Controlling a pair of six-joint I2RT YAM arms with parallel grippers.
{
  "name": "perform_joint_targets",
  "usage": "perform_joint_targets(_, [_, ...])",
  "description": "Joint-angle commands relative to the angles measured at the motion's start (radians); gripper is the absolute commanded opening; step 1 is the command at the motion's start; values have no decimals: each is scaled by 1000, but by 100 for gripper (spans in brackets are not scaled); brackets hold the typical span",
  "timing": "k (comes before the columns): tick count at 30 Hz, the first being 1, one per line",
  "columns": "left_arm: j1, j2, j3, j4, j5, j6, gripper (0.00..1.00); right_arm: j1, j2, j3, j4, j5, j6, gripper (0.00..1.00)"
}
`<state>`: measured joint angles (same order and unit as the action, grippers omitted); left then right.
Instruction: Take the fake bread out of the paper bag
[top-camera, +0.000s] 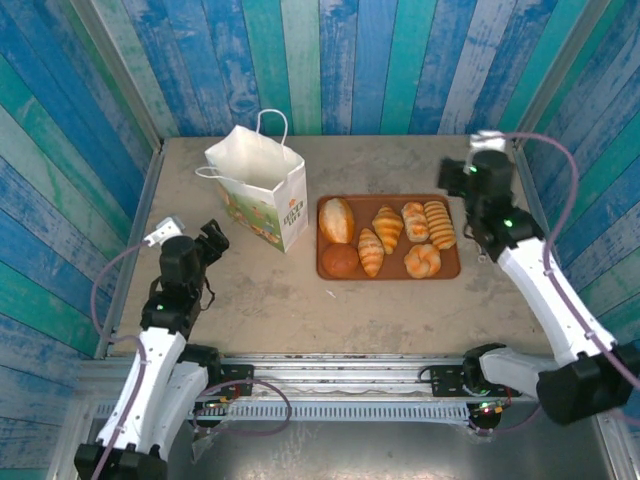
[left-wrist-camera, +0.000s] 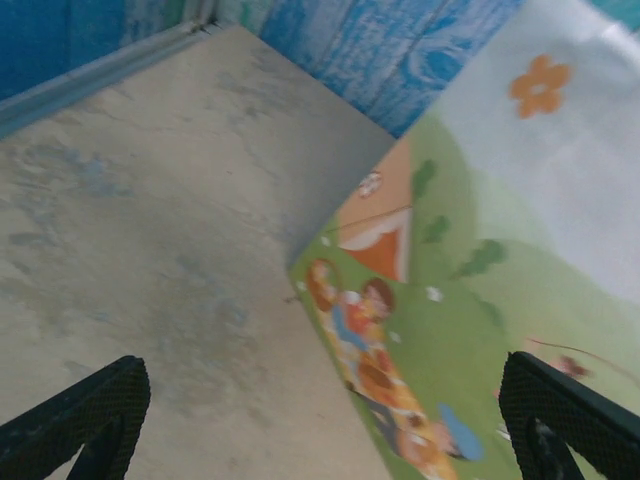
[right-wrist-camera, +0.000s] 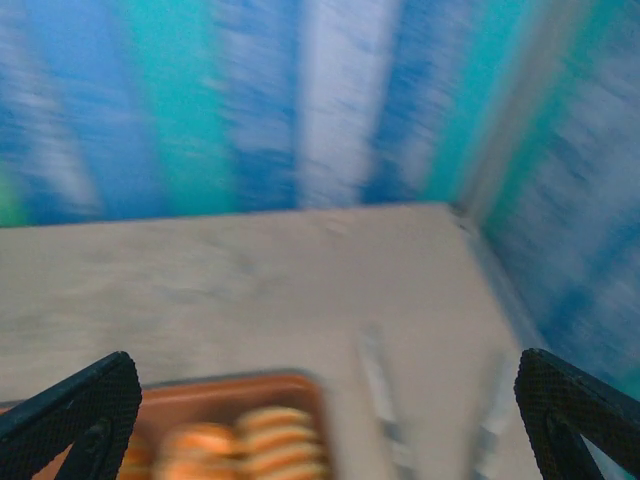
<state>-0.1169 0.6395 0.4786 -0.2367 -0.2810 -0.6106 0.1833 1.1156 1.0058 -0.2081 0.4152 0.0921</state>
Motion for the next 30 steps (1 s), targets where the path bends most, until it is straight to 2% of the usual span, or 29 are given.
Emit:
perform_joint_targets(1, [2, 48, -70, 237, -129, 132, 94, -131, -50, -200, 92, -88, -27, 98])
perform_joint_targets(4, [2, 112, -151, 430, -147, 238, 94, -186, -43, -325, 152, -76, -53, 98])
perform_joint_targets(7, [2, 219, -215, 645, -124, 323, 94, -204, 7, -405, 256, -164, -89, 96])
perform_joint_targets(10, [2, 333, -226, 786, -100, 415, 94, -204, 56, -413, 316, -255, -102, 96])
perform_joint_targets(13, [2, 449, -264, 978, -90, 472, 94, -205, 104, -475, 498, -293, -116, 95])
perform_joint_targets(16, [2, 565, -266, 1075, -102, 501, 94, -204, 150, -522, 651, -335, -150, 95])
perform_joint_targets(17, [2, 576, -242, 1036, -101, 490, 94, -205, 165, -534, 694, -349, -150, 95])
perform_joint_targets(20, [3, 610, -259, 1152, -101, 523, 94, -203, 216, -562, 805, -420, -145, 95])
perform_joint_targets(23, [3, 667, -241, 1189, -95, 562, 94, -197, 282, -547, 854, -481, -139, 94])
perform_joint_targets(25, [5, 723, -260, 1289, -85, 583, 94, -192, 309, -547, 893, -525, -141, 94])
perform_joint_targets(27, [7, 805, -287, 1411, -101, 581, 94, -164, 342, -551, 916, -499, -166, 93])
perform_joint_targets(29, [7, 873, -293, 1509, -110, 598, 94, -128, 371, -594, 1010, -442, -191, 94])
perform_joint_targets(30, [6, 864, -275, 1455, -121, 580, 94, -114, 382, -618, 1061, -419, -200, 94])
